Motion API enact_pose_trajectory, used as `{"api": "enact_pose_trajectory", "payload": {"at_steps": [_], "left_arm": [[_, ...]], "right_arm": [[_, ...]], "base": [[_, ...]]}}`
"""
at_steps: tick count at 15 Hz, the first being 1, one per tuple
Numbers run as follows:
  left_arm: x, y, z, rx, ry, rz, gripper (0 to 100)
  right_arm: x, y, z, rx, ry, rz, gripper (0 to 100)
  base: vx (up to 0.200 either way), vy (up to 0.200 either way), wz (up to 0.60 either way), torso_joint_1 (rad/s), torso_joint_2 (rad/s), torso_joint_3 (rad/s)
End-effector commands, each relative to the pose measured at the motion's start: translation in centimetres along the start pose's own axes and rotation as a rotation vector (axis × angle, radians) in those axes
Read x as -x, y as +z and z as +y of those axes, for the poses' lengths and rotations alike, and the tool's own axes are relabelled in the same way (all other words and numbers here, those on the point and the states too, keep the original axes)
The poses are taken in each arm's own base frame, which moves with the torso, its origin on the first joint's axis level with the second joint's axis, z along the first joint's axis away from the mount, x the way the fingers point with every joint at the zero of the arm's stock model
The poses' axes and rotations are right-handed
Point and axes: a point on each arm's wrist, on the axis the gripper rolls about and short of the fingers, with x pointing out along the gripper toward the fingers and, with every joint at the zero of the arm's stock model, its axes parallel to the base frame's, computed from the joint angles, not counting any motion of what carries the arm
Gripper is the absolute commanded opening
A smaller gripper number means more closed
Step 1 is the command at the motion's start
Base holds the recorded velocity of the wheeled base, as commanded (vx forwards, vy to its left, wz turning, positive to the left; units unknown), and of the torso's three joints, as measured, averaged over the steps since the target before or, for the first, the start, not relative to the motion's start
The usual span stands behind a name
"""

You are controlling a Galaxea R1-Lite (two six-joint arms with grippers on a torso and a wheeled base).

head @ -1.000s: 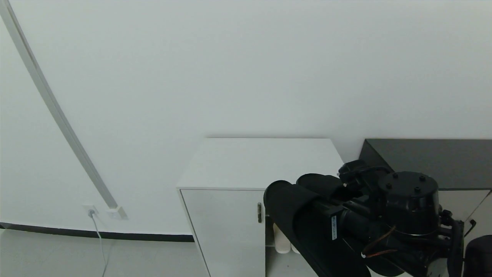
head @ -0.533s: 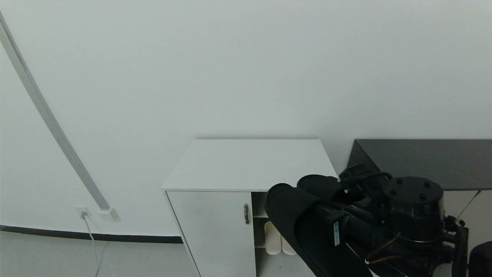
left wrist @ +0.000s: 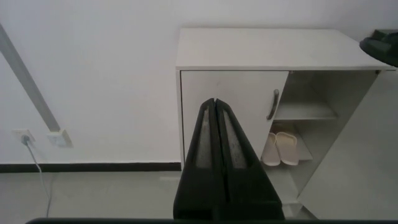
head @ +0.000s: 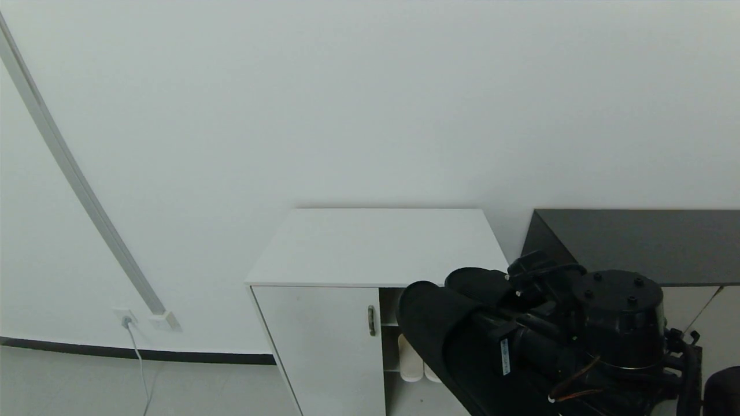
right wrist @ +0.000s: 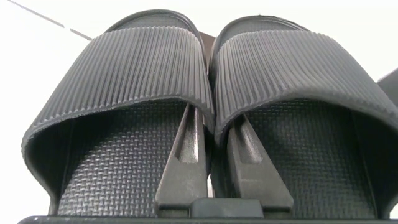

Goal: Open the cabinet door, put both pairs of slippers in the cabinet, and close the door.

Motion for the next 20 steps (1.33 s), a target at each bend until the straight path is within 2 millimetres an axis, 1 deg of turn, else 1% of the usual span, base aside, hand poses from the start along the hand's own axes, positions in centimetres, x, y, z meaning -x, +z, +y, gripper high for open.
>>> {"api": "enact_pose_trajectory", "payload": {"at_steps": [1,5,20], "left_arm": [[-0.01,0.00,0.00,0.000,0.000,0.001,0],[-0.01,0.00,0.00,0.000,0.000,0.001,0],[-0.01,0.00,0.00,0.000,0.000,0.001,0]], "right_arm": [[-0.07,-0.11,0.00,0.001,-0.001,0.004,0],[-0.04,-0.16,0.08,0.003,0.003,0.006,0],[0.11,-0.69,0.47,0.022,0.023,0.000,0]], "base": [[0.000,0.000,0.00,0.000,0.00,0.000],[0.000,0.000,0.00,0.000,0.00,0.000],[0.000,0.000,0.00,-0.157,0.35,0.191]]}}
